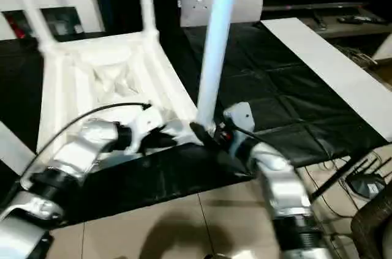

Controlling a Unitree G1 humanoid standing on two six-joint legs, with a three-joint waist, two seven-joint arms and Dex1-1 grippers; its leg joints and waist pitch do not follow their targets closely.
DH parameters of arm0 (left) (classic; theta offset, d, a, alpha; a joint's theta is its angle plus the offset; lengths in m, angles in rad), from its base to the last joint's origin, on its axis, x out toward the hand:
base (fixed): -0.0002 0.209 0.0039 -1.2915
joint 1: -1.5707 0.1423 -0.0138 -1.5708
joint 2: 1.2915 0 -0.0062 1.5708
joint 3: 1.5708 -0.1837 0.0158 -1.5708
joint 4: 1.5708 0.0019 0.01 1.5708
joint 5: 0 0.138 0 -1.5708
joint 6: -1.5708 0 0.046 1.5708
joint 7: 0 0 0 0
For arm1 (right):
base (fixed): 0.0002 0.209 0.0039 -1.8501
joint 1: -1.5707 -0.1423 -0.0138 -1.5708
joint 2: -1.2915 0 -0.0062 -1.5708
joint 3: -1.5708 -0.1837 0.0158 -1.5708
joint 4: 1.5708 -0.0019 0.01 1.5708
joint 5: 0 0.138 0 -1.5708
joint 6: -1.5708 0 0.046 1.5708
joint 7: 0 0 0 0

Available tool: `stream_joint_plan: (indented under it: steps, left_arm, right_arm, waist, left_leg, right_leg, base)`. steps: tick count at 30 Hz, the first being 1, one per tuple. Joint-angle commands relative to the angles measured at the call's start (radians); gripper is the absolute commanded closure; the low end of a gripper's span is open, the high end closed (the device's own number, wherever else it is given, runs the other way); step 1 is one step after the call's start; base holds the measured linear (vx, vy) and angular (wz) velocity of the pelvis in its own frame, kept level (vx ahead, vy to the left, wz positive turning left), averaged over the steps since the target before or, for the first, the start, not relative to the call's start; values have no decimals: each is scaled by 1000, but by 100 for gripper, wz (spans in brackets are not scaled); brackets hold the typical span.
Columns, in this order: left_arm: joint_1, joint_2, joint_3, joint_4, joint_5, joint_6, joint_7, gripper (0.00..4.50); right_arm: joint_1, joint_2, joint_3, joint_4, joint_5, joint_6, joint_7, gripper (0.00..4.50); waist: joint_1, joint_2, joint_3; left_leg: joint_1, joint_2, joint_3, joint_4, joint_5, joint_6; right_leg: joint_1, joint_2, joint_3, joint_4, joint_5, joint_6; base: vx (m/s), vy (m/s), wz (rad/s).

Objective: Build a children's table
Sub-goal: Rotate leg to tighten

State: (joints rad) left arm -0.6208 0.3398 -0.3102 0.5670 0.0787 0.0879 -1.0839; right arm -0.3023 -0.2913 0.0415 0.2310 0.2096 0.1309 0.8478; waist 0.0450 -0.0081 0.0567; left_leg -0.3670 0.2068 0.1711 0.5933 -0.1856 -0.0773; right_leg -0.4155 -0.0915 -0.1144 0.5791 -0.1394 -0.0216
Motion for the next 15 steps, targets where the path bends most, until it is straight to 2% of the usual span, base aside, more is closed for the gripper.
stream_joint_plan:
  steps: [1,3,5,7,11,12,14,15]
  left_arm:
    - [-14,11,-51,-19,-10,-69,-108,450]
    - [-15,17,-55,-14,-8,-77,-125,450]
    - [-8,32,-65,-21,-31,-94,-210,450]
    - [-5,51,-84,-18,-34,-116,-269,450]
    - [-8,69,-104,-2,-28,-144,-314,450]
    - [-14,76,-114,9,-25,-162,-337,450]
    - [-19,78,-117,16,-22,-174,-352,450]
    - [-20,77,-116,18,-21,-175,-356,450]
  right_arm:
    - [3,-45,7,-17,34,6,130,69]
    - [1,-58,7,-12,44,4,151,69]
    - [-16,-101,13,14,74,11,241,69]
    - [-39,-134,27,50,86,19,325,69]
    - [-66,-164,59,89,85,14,415,112]
    - [-80,-173,73,105,85,13,454,112]
    - [-91,-177,80,120,85,12,481,119]
    - [-95,-179,82,124,86,12,488,141]
  waist:
    - [1,0,-75]
    - [8,0,-74]
    - [13,-3,-77]
    - [20,-2,-75]
    - [35,-3,-75]
    - [39,-7,-76]
    - [42,-10,-76]
    - [43,-8,-77]
  left_leg:
    - [13,25,1,-66,-221,76]
    - [13,26,1,-67,-214,71]
    - [13,26,1,-66,-205,72]
    - [14,27,3,-66,-192,74]
    - [14,29,5,-64,-192,72]
    - [14,29,5,-63,-198,71]
    - [13,30,5,-64,-190,68]
    - [13,30,4,-64,-186,66]
  right_leg:
    - [65,-53,55,-65,-292,-184]
    - [63,-55,56,-63,-285,-193]
    - [66,-57,55,-61,-286,-197]
    - [65,-56,56,-60,-271,-204]
    - [64,-57,55,-60,-295,-196]
    - [63,-57,54,-60,-313,-191]
    - [64,-58,53,-61,-321,-184]
    - [64,-58,53,-59,-319,-184]
  base:
    - [0,0,0]
    - [0,0,0]
    - [0,0,0]
    - [0,0,0]
    - [0,0,0]
    - [0,0,0]
    - [0,0,0]
    - [0,0,0]
